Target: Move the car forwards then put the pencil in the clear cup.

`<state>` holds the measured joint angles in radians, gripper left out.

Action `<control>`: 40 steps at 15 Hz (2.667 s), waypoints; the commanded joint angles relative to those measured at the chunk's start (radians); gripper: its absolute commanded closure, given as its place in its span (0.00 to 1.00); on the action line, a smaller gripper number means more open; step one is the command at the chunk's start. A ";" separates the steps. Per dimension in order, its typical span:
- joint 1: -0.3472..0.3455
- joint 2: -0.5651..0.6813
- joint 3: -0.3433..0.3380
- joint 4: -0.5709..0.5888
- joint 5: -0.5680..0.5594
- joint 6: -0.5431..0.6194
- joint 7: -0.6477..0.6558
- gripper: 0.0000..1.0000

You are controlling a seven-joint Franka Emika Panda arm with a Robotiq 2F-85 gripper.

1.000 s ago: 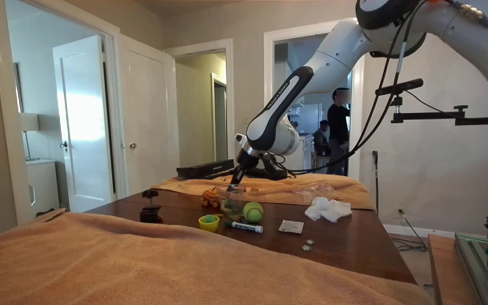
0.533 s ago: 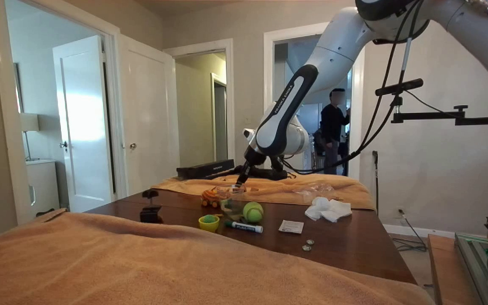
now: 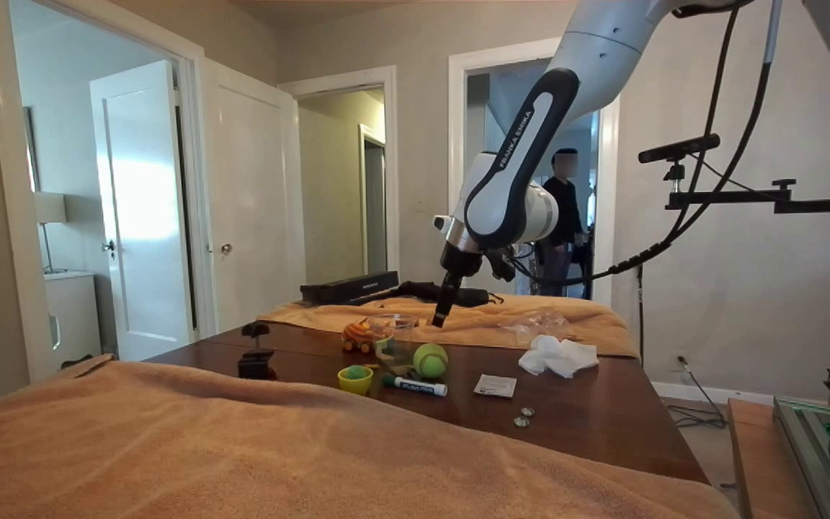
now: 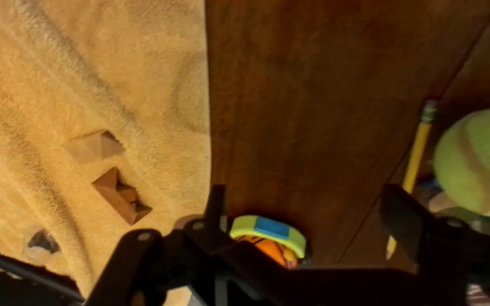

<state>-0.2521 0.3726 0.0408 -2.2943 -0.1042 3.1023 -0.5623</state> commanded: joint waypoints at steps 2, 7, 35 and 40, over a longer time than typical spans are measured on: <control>-0.076 -0.071 0.125 -0.076 0.064 -0.109 -0.028 0.00; -0.102 -0.074 0.163 -0.084 0.062 -0.157 -0.022 0.00; -0.102 0.103 0.121 0.021 -0.011 -0.070 -0.122 0.00; -0.159 0.138 0.177 0.049 -0.014 -0.060 -0.152 0.00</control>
<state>-0.3637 0.4767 0.1773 -2.2777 -0.1108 3.0262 -0.6763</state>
